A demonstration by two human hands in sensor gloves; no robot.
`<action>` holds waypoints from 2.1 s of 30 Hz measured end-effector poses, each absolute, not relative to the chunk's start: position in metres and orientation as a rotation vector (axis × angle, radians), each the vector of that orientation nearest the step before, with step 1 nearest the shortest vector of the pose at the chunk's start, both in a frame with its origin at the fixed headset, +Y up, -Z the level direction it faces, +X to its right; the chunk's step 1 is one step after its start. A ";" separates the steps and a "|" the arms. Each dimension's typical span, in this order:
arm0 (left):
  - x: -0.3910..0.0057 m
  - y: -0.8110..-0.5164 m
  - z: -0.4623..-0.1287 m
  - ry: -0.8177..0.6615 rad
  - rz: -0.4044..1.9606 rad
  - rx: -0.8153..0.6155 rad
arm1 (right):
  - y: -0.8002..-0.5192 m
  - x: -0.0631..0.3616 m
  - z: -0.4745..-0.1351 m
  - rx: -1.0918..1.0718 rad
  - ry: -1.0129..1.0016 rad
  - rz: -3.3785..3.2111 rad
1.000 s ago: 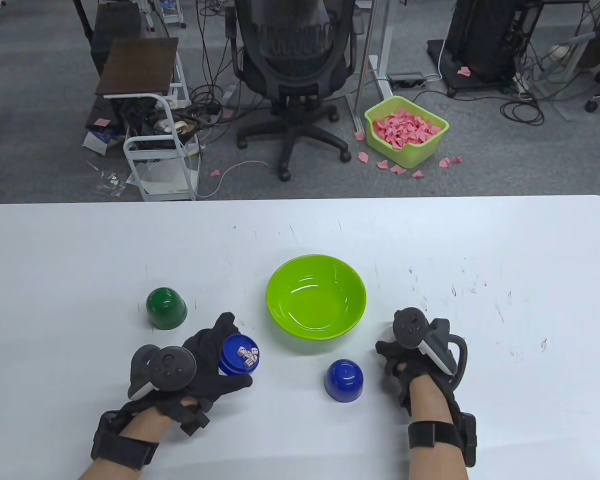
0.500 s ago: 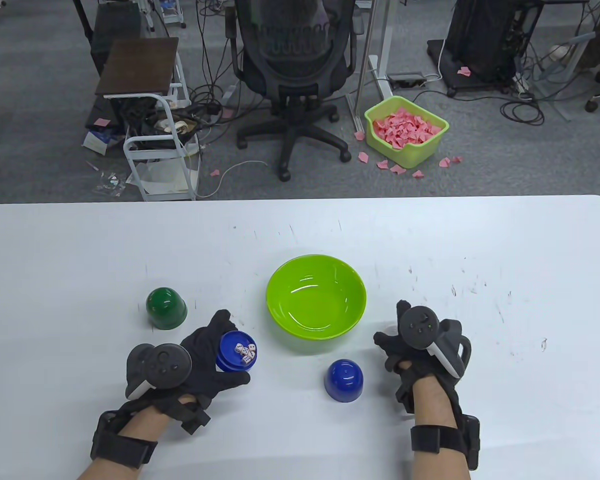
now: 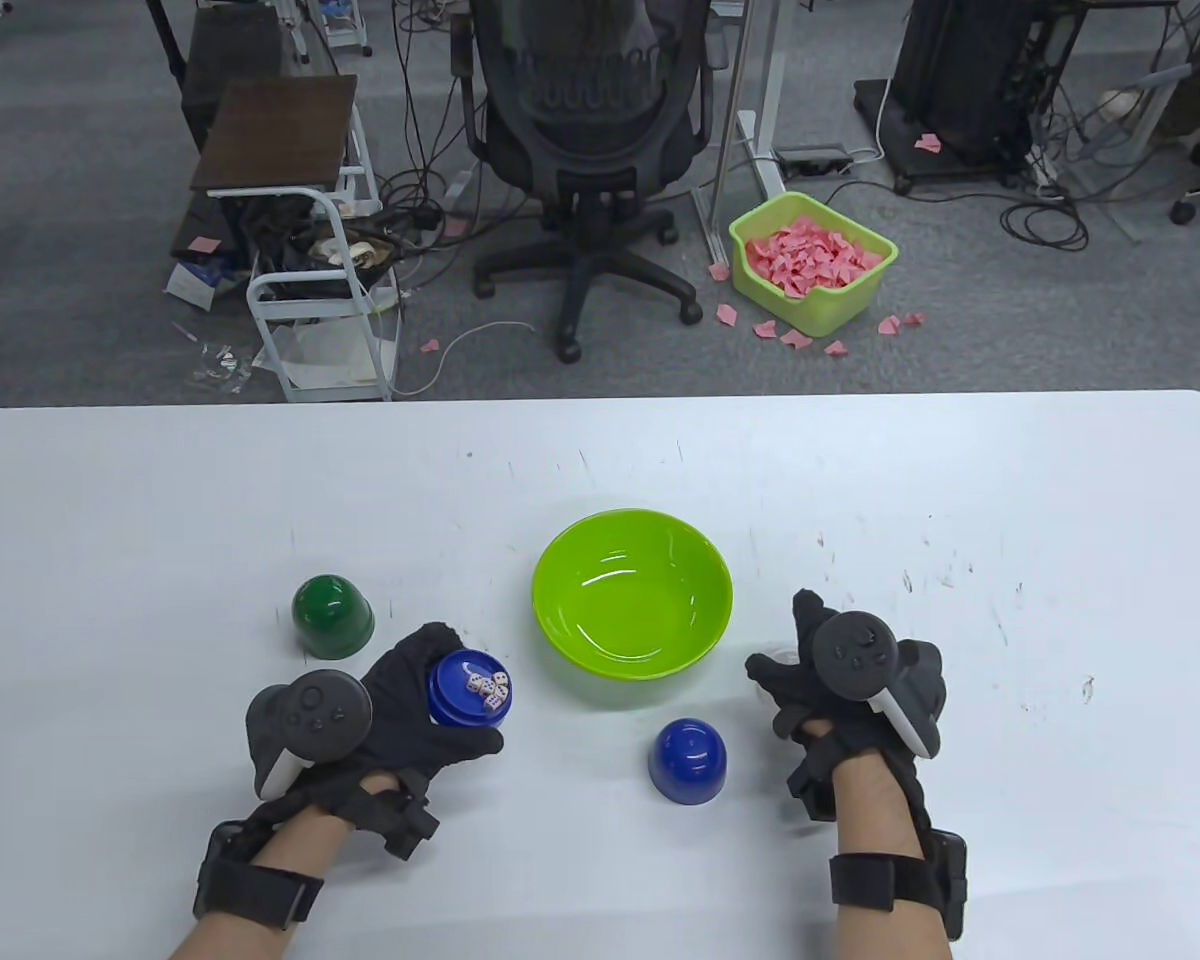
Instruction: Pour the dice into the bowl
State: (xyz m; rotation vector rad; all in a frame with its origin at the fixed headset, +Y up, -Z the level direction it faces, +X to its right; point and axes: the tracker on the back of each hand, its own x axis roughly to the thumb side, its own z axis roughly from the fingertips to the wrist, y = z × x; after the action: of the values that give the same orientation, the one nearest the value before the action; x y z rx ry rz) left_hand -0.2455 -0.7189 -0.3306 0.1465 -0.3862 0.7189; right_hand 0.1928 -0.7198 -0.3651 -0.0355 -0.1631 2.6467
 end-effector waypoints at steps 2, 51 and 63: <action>-0.243 -0.715 -0.330 -0.390 0.680 0.172 | -0.720 0.194 -0.366 -0.033 -0.171 2.641; -0.092 -0.686 -0.455 -0.379 0.000 -0.125 | -0.723 0.195 -0.366 -0.014 -0.149 2.498; -0.097 -0.678 -0.448 -0.408 0.005 -0.090 | -0.723 0.197 -0.366 -0.026 -0.146 2.494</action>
State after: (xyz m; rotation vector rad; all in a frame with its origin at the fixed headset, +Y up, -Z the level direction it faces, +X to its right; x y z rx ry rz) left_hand -0.0967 -0.6780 -0.4477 -0.0902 -0.4084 0.0053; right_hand 0.1969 -0.7234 -0.3658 -0.0261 -0.1460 2.4938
